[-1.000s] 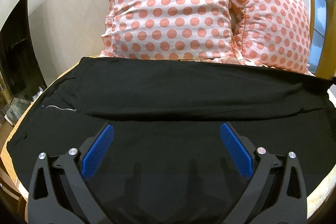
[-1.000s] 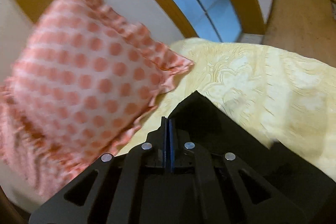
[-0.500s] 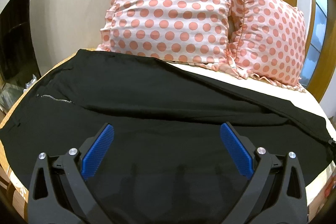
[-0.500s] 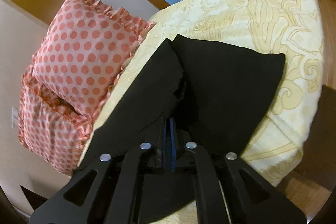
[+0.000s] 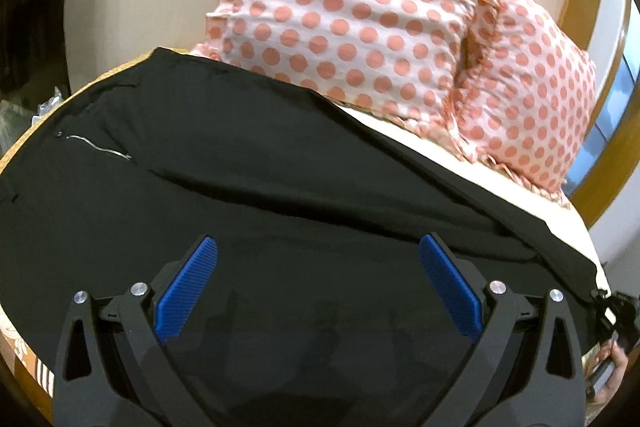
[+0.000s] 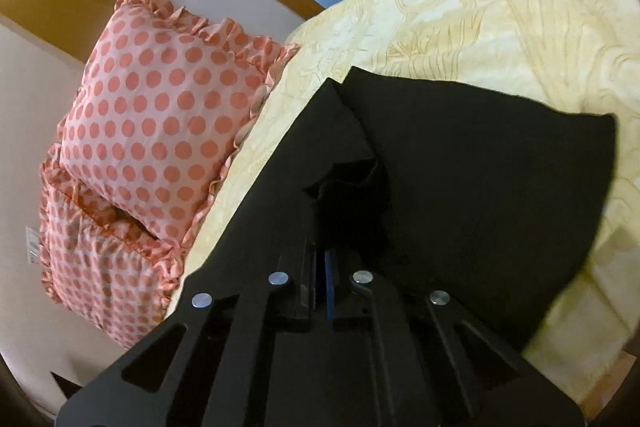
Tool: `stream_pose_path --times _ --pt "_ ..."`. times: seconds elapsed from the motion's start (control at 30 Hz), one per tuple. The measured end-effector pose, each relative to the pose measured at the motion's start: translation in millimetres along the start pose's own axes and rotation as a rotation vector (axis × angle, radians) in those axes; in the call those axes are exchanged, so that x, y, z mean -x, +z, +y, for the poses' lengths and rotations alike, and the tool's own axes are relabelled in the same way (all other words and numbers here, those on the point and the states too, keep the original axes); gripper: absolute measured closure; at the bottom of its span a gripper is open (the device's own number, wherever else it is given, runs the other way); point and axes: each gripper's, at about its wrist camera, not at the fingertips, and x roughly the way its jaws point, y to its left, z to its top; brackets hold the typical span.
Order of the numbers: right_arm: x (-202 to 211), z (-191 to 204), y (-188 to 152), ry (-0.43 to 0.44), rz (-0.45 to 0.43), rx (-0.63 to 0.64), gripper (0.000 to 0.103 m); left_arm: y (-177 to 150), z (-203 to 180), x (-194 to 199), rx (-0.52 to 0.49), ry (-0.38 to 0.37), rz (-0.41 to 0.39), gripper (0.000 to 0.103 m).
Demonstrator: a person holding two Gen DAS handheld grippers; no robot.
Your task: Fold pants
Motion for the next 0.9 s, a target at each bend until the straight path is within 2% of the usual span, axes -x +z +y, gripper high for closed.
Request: stream_pose_path --times 0.07,0.13,0.2,0.27,0.4,0.5,0.63,0.7,0.73,0.83,0.87,0.9 --pt "16 -2 6 0.097 -0.044 0.004 0.101 6 5 5 -0.028 0.033 -0.050 0.002" --pt "36 -2 10 0.153 -0.085 0.024 0.101 14 9 11 -0.070 0.061 -0.107 0.003" --pt "52 -6 10 0.181 -0.108 0.028 0.101 29 14 12 -0.121 0.103 -0.127 0.003" --pt "58 -15 9 0.177 -0.092 0.023 0.101 44 21 8 -0.139 0.136 -0.120 0.003" --pt "52 -33 3 0.147 -0.048 0.020 0.101 94 44 -23 -0.049 0.149 -0.042 0.002" --pt "46 -34 0 0.134 -0.039 0.043 0.101 126 51 -64 -0.008 0.139 0.028 0.003" --pt "40 -35 2 0.120 -0.018 0.061 0.101 158 49 -131 -0.014 0.192 0.131 0.003" --pt "40 -37 3 0.114 -0.015 0.067 0.101 169 50 -166 -0.003 0.244 0.185 0.004" --pt "40 -38 3 0.118 -0.012 0.063 0.101 174 52 -186 0.008 0.281 0.215 0.008" --pt "38 -41 5 0.133 -0.004 0.050 0.101 183 64 -222 0.065 0.340 0.283 0.033" --pt "37 -41 5 0.131 -0.003 0.054 0.101 184 71 -230 0.102 0.342 0.306 0.052" --pt "36 -42 5 0.131 -0.002 0.055 0.101 182 82 -235 0.171 0.304 0.331 0.077"
